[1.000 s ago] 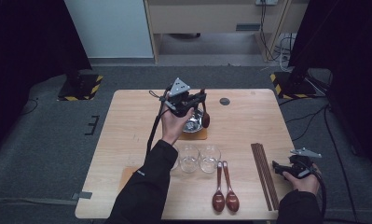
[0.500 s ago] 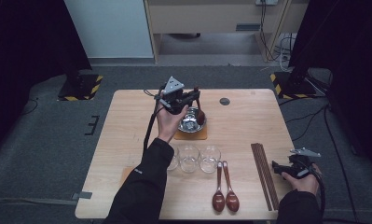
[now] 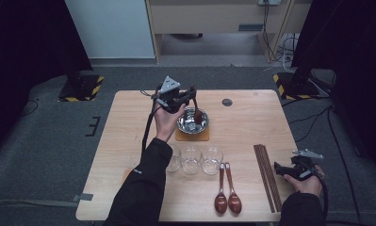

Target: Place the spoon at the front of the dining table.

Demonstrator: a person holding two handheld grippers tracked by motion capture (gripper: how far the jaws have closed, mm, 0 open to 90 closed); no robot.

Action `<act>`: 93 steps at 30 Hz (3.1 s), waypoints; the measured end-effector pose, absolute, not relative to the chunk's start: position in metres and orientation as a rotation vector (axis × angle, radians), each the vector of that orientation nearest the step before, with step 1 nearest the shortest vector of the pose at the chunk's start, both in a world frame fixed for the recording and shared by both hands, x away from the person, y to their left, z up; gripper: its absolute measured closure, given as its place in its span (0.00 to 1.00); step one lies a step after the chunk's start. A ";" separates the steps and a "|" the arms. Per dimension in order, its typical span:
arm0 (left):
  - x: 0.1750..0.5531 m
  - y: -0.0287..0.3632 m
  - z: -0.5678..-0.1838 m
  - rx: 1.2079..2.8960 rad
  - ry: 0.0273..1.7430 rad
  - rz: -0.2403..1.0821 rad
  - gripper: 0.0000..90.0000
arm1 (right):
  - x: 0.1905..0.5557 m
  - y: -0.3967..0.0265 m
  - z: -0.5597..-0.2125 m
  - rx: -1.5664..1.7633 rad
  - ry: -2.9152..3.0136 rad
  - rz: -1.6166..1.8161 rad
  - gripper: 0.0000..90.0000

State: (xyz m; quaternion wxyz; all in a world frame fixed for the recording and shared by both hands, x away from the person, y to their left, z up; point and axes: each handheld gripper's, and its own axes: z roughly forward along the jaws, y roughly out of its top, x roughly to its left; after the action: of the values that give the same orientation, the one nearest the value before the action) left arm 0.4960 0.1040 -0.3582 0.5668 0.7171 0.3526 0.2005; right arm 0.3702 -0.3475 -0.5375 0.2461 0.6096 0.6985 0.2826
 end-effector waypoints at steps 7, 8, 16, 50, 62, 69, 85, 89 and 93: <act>0.500 0.106 -0.361 1.684 0.843 0.482 0.94 | 0.370 -0.347 -0.537 1.667 1.906 0.773 0.01; 0.501 0.106 -0.362 1.681 0.847 0.483 0.94 | 0.370 -0.347 -0.538 1.666 1.906 0.774 0.01; 0.506 0.110 -0.366 1.686 0.870 0.498 0.94 | 0.370 -0.346 -0.538 1.660 1.898 0.781 0.01; 0.524 0.135 -0.395 1.682 0.959 0.529 0.94 | 0.371 -0.345 -0.539 1.662 1.884 0.783 0.00; 0.530 0.135 -0.404 1.702 0.968 0.531 0.94 | 0.371 -0.345 -0.539 1.663 1.884 0.783 0.00; 0.531 0.133 -0.408 1.715 0.972 0.523 0.94 | 0.371 -0.345 -0.539 1.663 1.884 0.783 0.00; 0.532 0.144 -0.424 1.721 1.015 0.495 0.94 | 0.371 -0.345 -0.539 1.663 1.884 0.783 0.00; 0.532 0.145 -0.424 1.732 1.014 0.493 0.94 | 0.371 -0.345 -0.539 1.663 1.884 0.783 0.00; 0.531 0.146 -0.424 1.746 1.016 0.496 0.94 | 0.371 -0.345 -0.539 1.663 1.884 0.783 0.00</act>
State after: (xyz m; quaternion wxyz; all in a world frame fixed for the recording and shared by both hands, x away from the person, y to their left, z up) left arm 0.5310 0.1460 -0.4244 0.5063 0.7238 0.4213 0.2056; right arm 0.3708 -0.3447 -0.5389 0.2519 0.6114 0.6927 0.2879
